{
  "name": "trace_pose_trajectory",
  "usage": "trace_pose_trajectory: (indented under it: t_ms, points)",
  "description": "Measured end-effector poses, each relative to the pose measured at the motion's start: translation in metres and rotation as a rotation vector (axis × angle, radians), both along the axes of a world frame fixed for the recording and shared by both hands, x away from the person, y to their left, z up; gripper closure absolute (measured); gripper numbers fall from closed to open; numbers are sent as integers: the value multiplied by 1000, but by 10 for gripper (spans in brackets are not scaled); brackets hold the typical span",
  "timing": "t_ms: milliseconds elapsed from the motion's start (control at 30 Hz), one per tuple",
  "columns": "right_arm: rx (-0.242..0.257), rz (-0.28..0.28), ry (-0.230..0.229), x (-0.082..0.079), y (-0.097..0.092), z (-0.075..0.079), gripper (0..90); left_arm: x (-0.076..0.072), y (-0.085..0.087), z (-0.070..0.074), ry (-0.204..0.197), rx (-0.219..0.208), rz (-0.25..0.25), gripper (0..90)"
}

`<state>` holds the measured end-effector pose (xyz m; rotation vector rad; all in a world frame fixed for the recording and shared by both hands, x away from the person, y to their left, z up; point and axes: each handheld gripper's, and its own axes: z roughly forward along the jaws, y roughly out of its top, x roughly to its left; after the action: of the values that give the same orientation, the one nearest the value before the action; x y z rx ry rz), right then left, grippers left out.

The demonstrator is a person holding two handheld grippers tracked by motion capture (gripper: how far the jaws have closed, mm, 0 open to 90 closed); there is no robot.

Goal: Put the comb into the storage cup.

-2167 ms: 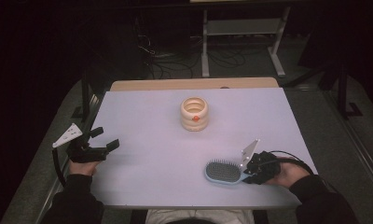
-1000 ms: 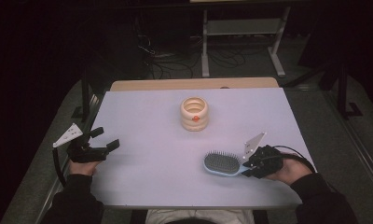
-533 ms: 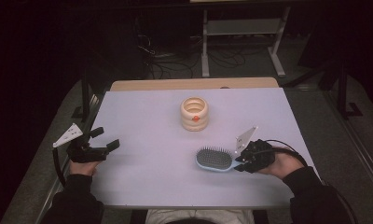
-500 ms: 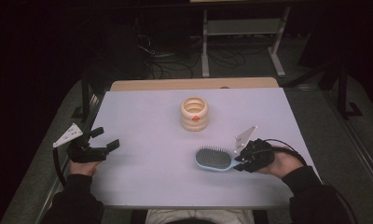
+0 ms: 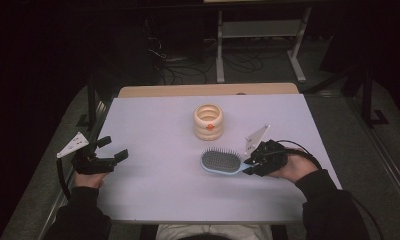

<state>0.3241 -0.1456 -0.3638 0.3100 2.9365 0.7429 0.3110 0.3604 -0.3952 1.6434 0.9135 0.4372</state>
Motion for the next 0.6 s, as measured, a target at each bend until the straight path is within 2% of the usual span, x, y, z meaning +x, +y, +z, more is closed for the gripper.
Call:
trace_pose_trajectory:
  t_ms: [600]
  points:
    - [42,-11,-35,8,7,18,680,1,-1,-1,4,7,-5,0]
